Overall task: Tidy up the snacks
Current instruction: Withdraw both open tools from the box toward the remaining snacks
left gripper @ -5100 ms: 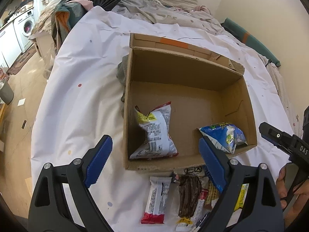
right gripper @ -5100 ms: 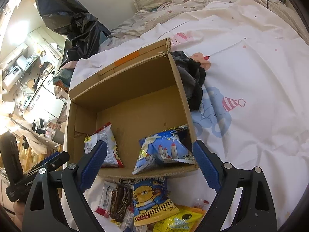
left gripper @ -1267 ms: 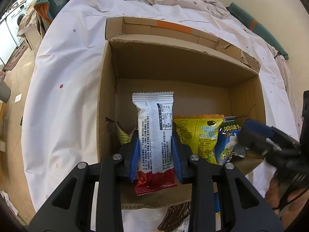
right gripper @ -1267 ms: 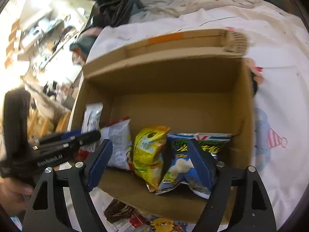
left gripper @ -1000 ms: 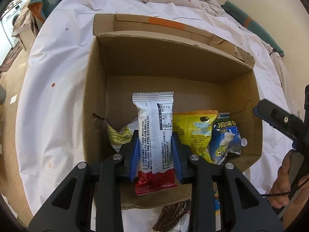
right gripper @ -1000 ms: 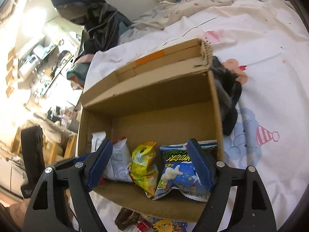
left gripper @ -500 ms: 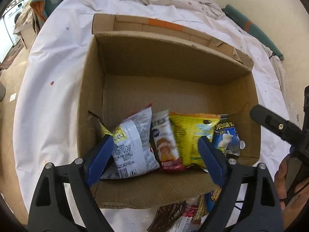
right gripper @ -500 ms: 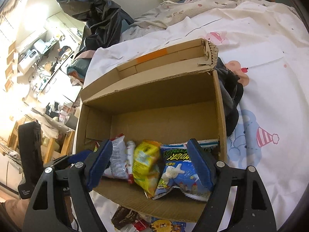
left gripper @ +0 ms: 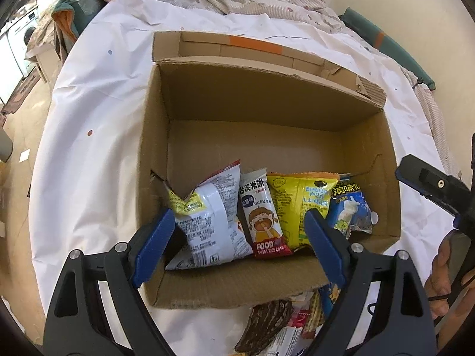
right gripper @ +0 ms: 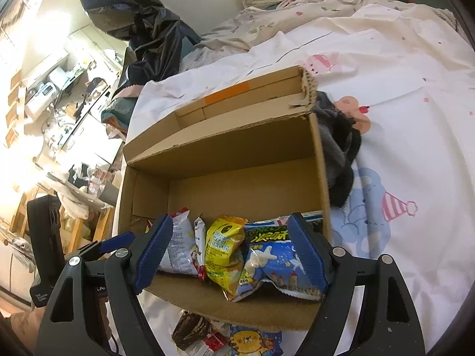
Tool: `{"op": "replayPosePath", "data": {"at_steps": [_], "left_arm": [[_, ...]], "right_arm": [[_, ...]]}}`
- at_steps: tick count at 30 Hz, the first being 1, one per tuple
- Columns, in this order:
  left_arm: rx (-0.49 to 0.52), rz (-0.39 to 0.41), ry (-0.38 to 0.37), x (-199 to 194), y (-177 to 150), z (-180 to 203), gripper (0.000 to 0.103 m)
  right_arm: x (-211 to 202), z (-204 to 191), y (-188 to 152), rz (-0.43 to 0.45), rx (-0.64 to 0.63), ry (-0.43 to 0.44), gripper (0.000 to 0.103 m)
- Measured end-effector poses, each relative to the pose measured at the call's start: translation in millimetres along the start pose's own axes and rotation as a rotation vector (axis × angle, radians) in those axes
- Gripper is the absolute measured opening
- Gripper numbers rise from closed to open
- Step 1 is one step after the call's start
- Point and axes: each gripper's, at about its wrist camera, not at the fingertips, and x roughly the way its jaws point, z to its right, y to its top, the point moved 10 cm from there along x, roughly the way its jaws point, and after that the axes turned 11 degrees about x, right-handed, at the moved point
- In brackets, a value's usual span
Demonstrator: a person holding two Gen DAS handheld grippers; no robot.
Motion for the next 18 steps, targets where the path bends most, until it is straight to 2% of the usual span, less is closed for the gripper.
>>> {"op": "replayPosePath", "data": {"at_steps": [8, 10, 18], "left_arm": [[0.044, 0.024, 0.013, -24.1, -13.3, 4.5, 0.087], [0.056, 0.033, 0.035, -31.1, -19.1, 3.4, 0.087], [0.041, 0.002, 0.03, -43.0, -44.6, 1.2, 0.087]], "right_arm": [[-27.9, 2.9, -14.1, 0.033, 0.003, -0.031, 0.082], [-33.7, 4.3, -21.5, 0.04, -0.004, -0.048, 0.082], [-48.2, 9.7, -63.4, 0.007, -0.02, -0.103, 0.082]]}}
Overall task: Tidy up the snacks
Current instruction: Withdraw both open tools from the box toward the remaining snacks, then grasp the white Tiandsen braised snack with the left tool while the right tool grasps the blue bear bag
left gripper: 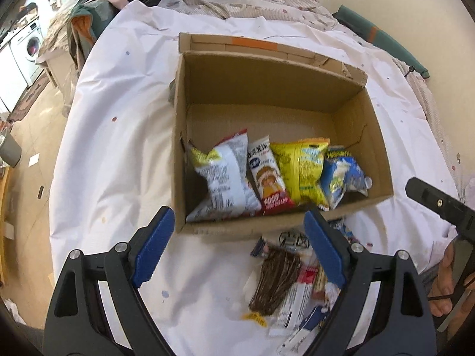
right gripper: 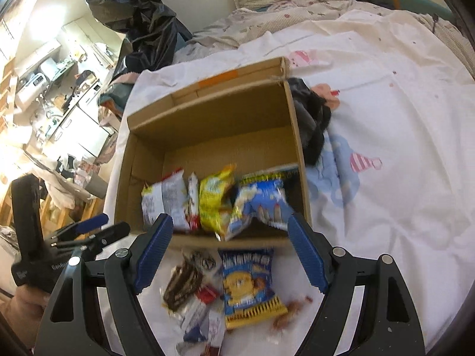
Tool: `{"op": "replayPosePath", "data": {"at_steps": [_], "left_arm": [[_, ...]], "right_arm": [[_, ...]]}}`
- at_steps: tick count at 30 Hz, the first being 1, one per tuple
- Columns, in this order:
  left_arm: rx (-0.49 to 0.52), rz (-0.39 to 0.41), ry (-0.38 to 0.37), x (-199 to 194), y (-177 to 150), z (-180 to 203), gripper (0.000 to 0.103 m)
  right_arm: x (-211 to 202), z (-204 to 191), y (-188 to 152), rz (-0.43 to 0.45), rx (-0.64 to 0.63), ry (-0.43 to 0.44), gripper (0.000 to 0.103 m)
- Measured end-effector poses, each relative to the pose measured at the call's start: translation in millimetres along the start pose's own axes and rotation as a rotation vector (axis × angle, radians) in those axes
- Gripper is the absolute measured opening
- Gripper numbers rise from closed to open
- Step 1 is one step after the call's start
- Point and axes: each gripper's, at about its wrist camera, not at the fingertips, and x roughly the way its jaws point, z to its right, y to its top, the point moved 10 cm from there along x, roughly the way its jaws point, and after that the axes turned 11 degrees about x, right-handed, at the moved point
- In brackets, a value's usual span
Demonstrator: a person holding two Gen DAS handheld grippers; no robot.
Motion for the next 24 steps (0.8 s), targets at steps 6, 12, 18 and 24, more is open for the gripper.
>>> {"op": "replayPosePath", "data": {"at_steps": [6, 12, 18, 24], "left_arm": [[0.033, -0.074, -0.039, 4.4, -28.5, 9.5, 0.087], [0.127, -0.251, -0.103, 41.9, -70.9, 39.7, 0.087], [0.171, -0.339, -0.136, 74.2, -93.8, 61.5, 0.087], [0.212, -0.346, -0.146, 90.4, -94.4, 70.7, 0.082]], "right_arm": [[-8.1, 15.6, -25.4, -0.028, 0.074, -0.031, 0.082], [-10.5, 28.5, -39.8, -0.058, 0.129, -0.049, 0.082], [-14.7, 42.3, -43.8, -0.064, 0.144, -0.068, 0.082], [-18.4, 54.6, -43.5, -0.064, 0.173, -0.077, 0.082]]}}
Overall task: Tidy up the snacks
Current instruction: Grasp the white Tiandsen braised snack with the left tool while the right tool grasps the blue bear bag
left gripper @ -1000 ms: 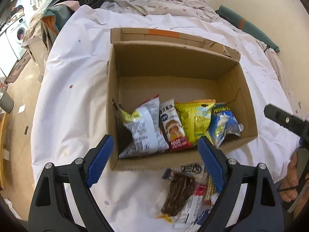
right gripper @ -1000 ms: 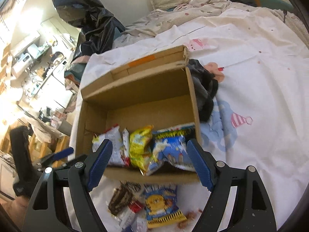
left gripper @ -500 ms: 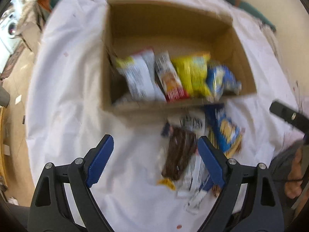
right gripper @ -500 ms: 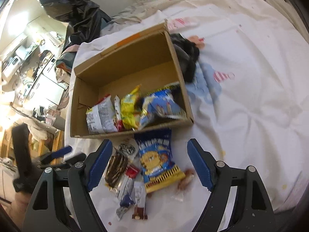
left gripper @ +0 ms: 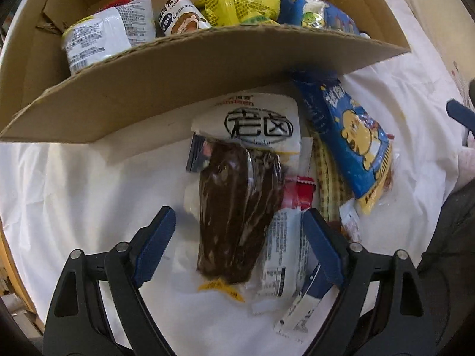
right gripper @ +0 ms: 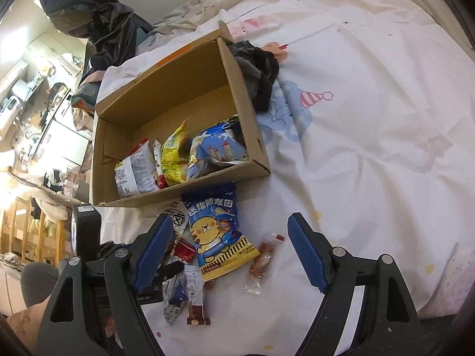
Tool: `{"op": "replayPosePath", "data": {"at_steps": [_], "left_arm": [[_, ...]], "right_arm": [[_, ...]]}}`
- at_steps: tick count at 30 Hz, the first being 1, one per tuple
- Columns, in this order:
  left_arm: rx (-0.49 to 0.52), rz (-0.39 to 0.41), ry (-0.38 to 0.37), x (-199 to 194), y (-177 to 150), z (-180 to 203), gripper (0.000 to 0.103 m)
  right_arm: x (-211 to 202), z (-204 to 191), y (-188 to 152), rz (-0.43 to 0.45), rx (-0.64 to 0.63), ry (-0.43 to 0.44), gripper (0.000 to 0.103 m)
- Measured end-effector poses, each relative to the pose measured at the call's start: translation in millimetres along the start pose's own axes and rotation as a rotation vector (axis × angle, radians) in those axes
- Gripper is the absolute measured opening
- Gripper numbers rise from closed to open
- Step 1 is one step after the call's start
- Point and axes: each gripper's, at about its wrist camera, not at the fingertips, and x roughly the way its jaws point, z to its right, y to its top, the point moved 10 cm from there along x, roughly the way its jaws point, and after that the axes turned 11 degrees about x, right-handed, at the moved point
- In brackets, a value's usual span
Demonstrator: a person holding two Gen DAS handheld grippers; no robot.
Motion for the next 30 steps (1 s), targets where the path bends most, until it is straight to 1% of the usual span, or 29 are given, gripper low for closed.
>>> {"op": "replayPosePath", "data": {"at_steps": [2, 4, 6, 10, 14, 17, 20, 22, 25, 30], "left_arm": [[-0.01, 0.002, -0.018, 0.5, 3.3, -3.4, 0.077], [-0.004, 0.01, -0.021, -1.2, 3.0, -6.7, 0.068], [0.006, 0.011, -0.026, -3.5, 2.3, -7.5, 0.064], [0.015, 0.012, -0.029, -13.8, -1.9, -4.3, 0.053], [-0.002, 0.036, -0.028, -32.6, -3.2, -2.5, 0.053], [-0.056, 0.056, -0.055, -50.3, -11.9, -8.7, 0.053], [-0.127, 0.073, -0.077, -66.2, -27.5, -17.9, 0.053], [-0.175, 0.068, -0.065, -70.5, -40.8, -25.8, 0.053], [-0.22, 0.071, -0.064, -72.7, -52.6, -37.2, 0.053], [-0.245, 0.109, -0.015, -83.9, -53.1, -47.6, 0.053]], "right_arm": [[0.9, 0.9, 0.6, -0.002, 0.005, 0.0, 0.082], [2.6, 0.0, 0.9, -0.006, 0.007, 0.001, 0.082], [4.4, -1.7, 1.0, -0.007, 0.003, -0.003, 0.082], [10.5, -5.3, -1.1, -0.021, -0.011, -0.013, 0.082], [19.4, -8.0, -7.1, -0.052, -0.021, -0.022, 0.082], [32.3, -7.7, -14.4, -0.099, -0.025, -0.044, 0.082], [51.0, -10.4, -21.5, -0.164, -0.033, -0.067, 0.082], [67.4, -14.6, -25.8, -0.205, -0.064, -0.102, 0.082], [89.2, -20.6, -33.1, -0.252, -0.128, -0.158, 0.082], [110.7, -23.8, -42.5, -0.303, -0.168, -0.191, 0.08]]}}
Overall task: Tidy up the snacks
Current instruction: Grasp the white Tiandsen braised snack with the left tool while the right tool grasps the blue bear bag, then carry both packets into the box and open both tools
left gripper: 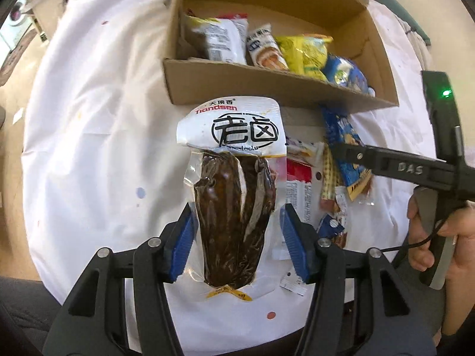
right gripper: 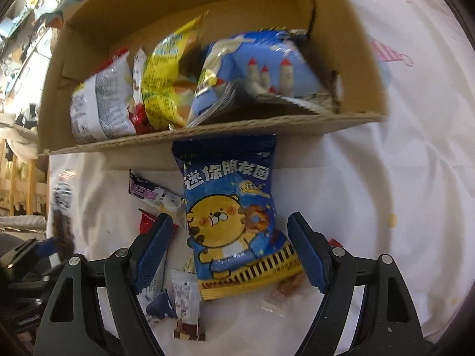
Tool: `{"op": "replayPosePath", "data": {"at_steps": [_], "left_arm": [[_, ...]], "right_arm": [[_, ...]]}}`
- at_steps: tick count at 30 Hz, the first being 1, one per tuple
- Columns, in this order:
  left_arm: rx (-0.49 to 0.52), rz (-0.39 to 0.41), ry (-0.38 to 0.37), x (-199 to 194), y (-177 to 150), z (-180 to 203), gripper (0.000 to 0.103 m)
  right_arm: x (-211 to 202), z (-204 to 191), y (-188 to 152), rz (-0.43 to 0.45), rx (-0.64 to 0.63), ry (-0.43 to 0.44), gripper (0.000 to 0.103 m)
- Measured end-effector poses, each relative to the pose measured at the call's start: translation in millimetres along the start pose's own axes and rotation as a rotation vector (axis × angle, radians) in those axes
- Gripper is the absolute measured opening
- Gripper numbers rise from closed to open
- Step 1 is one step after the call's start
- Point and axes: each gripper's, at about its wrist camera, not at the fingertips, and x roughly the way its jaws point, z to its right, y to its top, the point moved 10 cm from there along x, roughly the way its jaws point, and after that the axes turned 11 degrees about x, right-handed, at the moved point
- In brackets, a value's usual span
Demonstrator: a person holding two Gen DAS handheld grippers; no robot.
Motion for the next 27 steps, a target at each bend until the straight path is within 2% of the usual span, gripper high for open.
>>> {"op": "replayPosePath", "data": {"at_steps": [4, 6, 8, 17, 22, 27], "left_arm": [[-0.021, -0.011, 0.01, -1.2, -3.8, -6.8, 0.053], [-0.01, -0.013, 0.017, -1.9, -4.1, -8.0, 0.053], [-0.006, -0.011, 0.022, 0.3, -3.1, -4.9, 0.053], [0.008, 0.022, 0.038, 3.0, -19.8, 23.3, 0.053], [-0.024, 0.112, 0.072, -22.6, -13.5, 16.2, 0.053], [-0.026, 0.198, 0.102, -48.3, 10.2, 7.8, 0.053]], "right_arm": [[8.6, -2.1, -0.1, -0.01, -0.019, -0.018, 0.059], [9.1, -2.7, -2.4, -0.015, -0.029, -0.022, 0.055], [3.5, -4.2, -4.5, -0.004, -0.045, -0.019, 0.046], [-40.1, -9.8, -37.4, 0.014, -0.049, 0.131, 0.041], [-68.8, -16.8, -46.1, 0.057, -0.045, 0.238, 0.041], [-95.5, -26.2, -32.6, 0.12, -0.045, 0.329, 0.041]]}}
